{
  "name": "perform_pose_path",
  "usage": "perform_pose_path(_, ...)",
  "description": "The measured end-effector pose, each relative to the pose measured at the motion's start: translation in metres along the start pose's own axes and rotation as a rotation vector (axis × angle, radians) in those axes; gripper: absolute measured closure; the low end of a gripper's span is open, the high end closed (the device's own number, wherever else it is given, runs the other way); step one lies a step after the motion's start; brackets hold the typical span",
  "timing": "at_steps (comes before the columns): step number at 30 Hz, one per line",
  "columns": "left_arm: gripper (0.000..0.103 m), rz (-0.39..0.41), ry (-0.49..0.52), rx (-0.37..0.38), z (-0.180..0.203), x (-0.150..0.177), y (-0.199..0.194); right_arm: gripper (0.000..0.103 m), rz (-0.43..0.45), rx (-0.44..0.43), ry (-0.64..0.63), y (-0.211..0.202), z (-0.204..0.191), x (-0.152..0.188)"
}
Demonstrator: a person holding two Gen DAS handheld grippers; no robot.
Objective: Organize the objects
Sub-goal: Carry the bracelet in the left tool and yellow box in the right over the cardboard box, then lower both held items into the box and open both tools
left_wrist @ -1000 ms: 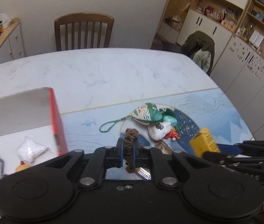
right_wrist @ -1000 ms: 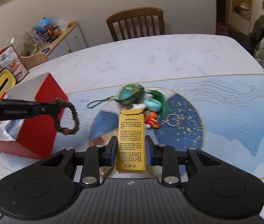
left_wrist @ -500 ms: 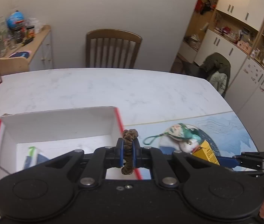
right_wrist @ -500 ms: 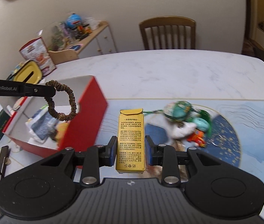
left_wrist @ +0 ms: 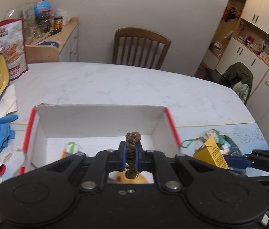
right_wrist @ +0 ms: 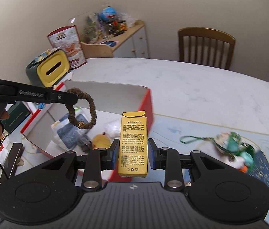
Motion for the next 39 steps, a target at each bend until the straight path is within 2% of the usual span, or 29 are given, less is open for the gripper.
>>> perform_pose_path(12,0.096,-0.076,-0.035,-0.037,-0.045,0.009,0.031,0.074,-0.049,0.029,-0.083,0.051,-0.041,-0.023)
perform_pose_path(29,0.096,-0.157,0.036,-0.094,-0.058,0.018,0.069,0.073,-0.154,0.131,-0.146,0.12,-0.058,-0.026)
perform_pose_path(39,0.095,-0.239,0.075,-0.131,-0.062,0.023,0.093,0.073,-0.185,0.156,-0.15,0.139,-0.057,-0.023)
Point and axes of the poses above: each gripper's, at about its wrist camera, not at the fingertips, and y roughly the way its jaws point, z to its right, x to its underside, the point moved 6 cm from there along y, roughly the way its jaws point, and after that the axes turned 7 degrees about -z, right-handed, at the moved point
